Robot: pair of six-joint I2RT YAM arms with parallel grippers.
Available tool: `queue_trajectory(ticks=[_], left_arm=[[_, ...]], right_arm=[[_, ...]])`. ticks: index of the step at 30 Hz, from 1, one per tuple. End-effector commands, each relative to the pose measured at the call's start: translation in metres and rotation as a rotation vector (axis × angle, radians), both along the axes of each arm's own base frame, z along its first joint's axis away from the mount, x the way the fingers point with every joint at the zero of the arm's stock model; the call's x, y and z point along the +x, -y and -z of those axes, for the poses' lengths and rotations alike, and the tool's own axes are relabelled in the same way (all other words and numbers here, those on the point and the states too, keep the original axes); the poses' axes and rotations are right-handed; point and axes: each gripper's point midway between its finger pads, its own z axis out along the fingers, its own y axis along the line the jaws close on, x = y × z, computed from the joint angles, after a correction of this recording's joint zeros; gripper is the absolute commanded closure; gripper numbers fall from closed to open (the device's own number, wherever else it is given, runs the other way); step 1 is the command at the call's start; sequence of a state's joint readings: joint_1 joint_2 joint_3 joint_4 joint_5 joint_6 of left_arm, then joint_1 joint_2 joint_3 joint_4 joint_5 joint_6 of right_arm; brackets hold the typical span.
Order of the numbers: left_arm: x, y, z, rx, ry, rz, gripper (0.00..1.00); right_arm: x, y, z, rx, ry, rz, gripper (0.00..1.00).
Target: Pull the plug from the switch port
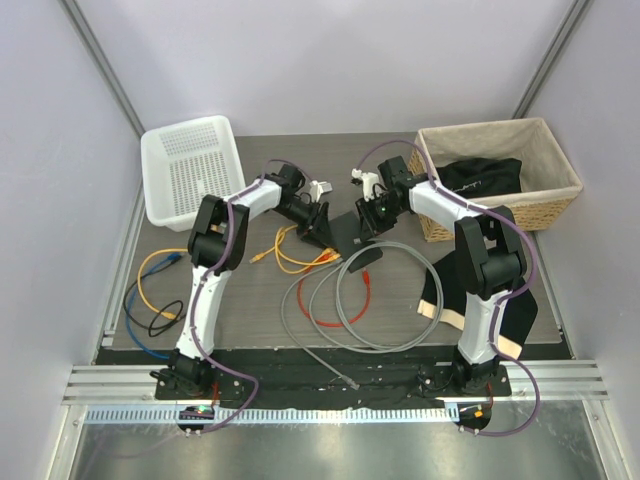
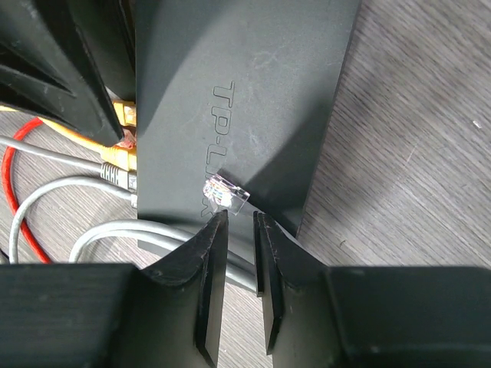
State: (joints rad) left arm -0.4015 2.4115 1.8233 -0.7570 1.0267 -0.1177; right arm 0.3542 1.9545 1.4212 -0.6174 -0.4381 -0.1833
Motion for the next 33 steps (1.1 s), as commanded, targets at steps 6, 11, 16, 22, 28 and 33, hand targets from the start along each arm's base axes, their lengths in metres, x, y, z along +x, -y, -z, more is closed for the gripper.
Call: queue_trajectory(ticks=[6,11,16,22,28,33], left_arm=[[0.002,0.013,0.016,-0.015,0.003,0.008,0.73],[0.003,0.015,0.016,-0.026,0.002,0.012,0.89],[0.007,0.015,0.016,-0.026,0.012,0.015,1.00],[0.008,0.009,0.015,-0.021,0.024,0.028,1.00],[0.008,0.002,0.016,-0.013,0.024,0.045,1.00],[0.010,-0.003,0.018,-0.011,0.051,0.064,1.00]], right_arm=[[-0.016,0.001,0.017,-0.025,-0.056,-0.004,0.71],[-0.015,0.001,0.018,-0.029,-0.055,-0.002,0.71],[-0.012,0.002,0.014,-0.037,-0.034,-0.004,0.70],[0.014,-0.025,-0.044,0.115,0.054,0.004,0.71],[0.022,-0.037,-0.034,0.122,0.052,-0.010,0.71],[0.028,-0.025,0.000,0.019,0.043,0.003,0.71]])
